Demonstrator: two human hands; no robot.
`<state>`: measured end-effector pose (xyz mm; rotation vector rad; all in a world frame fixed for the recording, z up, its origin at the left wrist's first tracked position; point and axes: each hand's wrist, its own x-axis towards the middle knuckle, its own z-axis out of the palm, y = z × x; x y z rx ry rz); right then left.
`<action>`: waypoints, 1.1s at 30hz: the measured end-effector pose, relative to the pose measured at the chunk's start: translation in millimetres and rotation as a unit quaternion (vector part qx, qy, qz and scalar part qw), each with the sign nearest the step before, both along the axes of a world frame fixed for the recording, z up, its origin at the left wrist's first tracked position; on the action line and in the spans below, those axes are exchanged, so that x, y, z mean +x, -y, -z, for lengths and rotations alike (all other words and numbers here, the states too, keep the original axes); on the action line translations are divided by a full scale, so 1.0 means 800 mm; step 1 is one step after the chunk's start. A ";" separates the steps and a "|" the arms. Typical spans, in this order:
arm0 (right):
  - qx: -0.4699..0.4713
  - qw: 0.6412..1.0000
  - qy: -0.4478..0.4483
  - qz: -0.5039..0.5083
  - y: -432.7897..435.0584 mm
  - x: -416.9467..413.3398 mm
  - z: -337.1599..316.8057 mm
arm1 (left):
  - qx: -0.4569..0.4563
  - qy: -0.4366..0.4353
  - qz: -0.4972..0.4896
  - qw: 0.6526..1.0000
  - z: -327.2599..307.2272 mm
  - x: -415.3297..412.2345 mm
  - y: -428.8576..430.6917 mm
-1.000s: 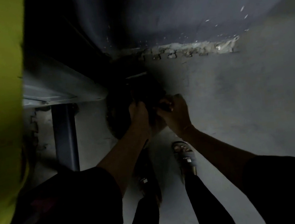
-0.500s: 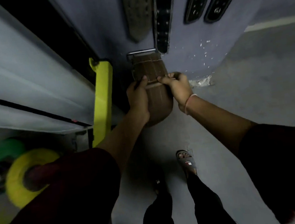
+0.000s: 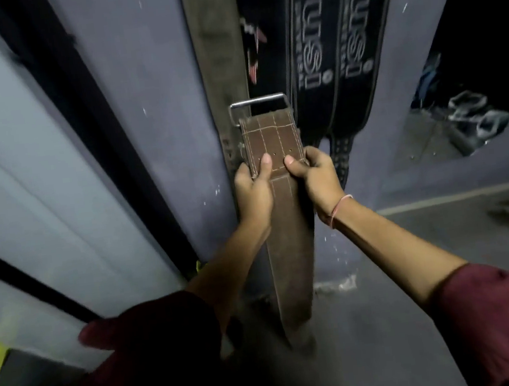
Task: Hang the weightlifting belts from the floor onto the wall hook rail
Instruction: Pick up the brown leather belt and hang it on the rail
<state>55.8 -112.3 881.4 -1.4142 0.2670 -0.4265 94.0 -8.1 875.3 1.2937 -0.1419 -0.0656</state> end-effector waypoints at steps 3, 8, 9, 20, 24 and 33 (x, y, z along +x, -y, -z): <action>-0.041 0.998 0.056 0.012 0.028 0.006 -0.066 | -0.020 0.056 -0.004 0.998 -0.067 0.008 0.027; -0.079 0.988 0.135 0.003 0.065 0.009 -0.168 | -0.039 0.130 -0.020 0.991 -0.173 0.012 0.068; -0.085 0.985 0.149 0.002 0.070 0.008 -0.187 | -0.040 0.144 -0.023 0.989 -0.193 0.014 0.074; -0.048 0.984 0.160 -0.068 0.083 -0.029 -0.150 | -0.056 0.215 -0.041 0.974 -0.301 0.062 0.090; -0.057 0.991 0.109 -0.060 0.073 -0.037 -0.114 | -0.044 0.202 -0.023 0.978 -0.315 0.071 0.086; -0.082 0.956 0.281 0.003 0.063 0.008 -0.305 | 0.007 0.239 -0.004 0.971 -0.374 0.068 0.079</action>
